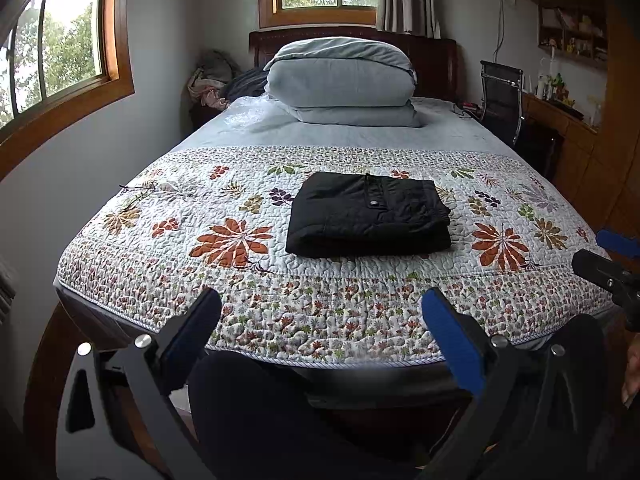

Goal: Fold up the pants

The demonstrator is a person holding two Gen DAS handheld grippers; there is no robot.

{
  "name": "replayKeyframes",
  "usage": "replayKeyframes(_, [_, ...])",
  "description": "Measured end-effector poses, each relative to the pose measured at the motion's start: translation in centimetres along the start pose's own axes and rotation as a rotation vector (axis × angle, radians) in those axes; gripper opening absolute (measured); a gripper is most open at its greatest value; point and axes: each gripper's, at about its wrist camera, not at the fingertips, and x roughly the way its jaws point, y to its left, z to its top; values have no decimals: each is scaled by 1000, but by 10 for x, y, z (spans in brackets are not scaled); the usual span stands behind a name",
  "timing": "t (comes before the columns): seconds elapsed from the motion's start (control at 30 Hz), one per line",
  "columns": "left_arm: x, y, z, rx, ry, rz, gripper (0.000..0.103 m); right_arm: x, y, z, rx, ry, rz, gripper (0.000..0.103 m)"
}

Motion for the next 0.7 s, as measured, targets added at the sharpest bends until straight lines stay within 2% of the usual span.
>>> replayKeyframes(0.33, [1,-1,-2,5,3,-32,98,1,-2,-1,1,3,4,99])
replayKeyframes(0.7, [-2,-2,3,9,-9,-6,100,1,-2,-2,-1,1,2,99])
